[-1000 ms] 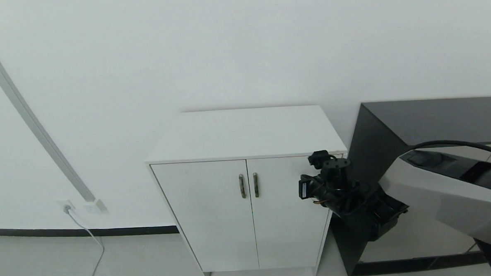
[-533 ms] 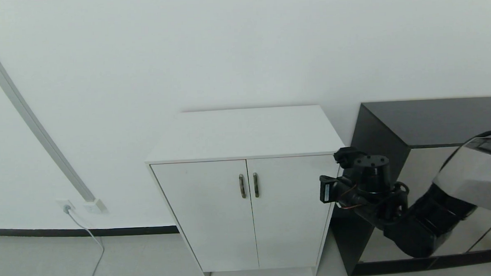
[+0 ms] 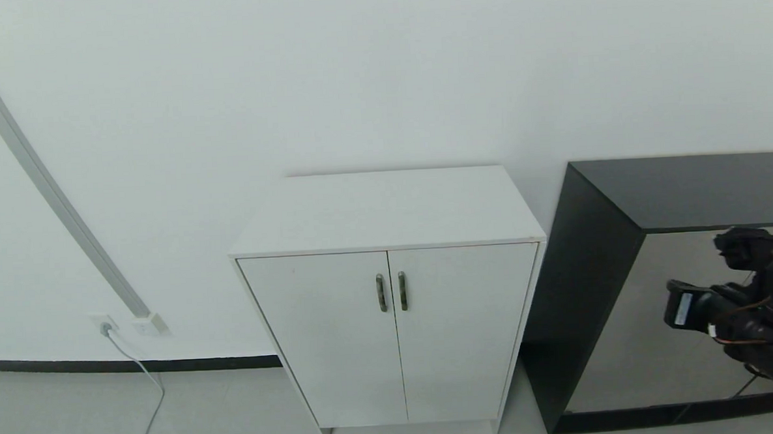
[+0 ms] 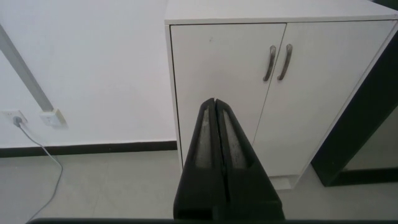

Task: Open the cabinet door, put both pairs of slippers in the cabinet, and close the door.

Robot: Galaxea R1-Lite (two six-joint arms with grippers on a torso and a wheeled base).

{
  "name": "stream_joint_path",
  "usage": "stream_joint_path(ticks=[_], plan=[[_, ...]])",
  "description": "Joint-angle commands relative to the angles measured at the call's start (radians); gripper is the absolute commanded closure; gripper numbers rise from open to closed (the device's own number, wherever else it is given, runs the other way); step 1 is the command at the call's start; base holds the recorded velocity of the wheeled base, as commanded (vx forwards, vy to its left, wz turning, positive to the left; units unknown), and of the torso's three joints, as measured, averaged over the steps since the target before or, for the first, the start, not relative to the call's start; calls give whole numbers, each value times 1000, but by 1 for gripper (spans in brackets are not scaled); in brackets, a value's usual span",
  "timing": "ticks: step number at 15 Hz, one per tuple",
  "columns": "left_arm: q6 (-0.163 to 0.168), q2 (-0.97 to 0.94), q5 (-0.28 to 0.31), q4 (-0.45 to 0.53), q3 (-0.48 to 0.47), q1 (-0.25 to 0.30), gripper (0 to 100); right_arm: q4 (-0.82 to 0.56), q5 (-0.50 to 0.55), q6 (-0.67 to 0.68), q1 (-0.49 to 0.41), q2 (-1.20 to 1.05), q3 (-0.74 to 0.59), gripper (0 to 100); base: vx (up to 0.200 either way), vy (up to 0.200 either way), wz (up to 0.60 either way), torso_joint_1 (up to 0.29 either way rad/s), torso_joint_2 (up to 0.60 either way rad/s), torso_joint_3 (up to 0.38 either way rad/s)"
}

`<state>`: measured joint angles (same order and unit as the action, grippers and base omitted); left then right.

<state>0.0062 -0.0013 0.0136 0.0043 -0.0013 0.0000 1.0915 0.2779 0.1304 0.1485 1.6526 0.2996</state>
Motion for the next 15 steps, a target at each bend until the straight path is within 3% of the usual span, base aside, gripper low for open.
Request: stream_joint_path(ticks=[1, 5, 11, 15], plan=[[0, 1, 0, 0, 0, 0, 100, -1, 17, -18, -102, -149, -126, 100, 0, 0, 0, 0, 0, 0], [1, 1, 0, 0, 0, 0, 100, -21, -6, -69, -107, -347, -300, 100, 0, 0, 0, 0, 0, 0], [1, 1, 0, 0, 0, 0, 100, -581, -154, -72, -109, -833, -297, 100, 0, 0, 0, 0, 0, 0], [1, 1, 0, 0, 0, 0, 100, -863, -218, -107, -107, -1037, -290, 100, 0, 0, 0, 0, 0, 0]])
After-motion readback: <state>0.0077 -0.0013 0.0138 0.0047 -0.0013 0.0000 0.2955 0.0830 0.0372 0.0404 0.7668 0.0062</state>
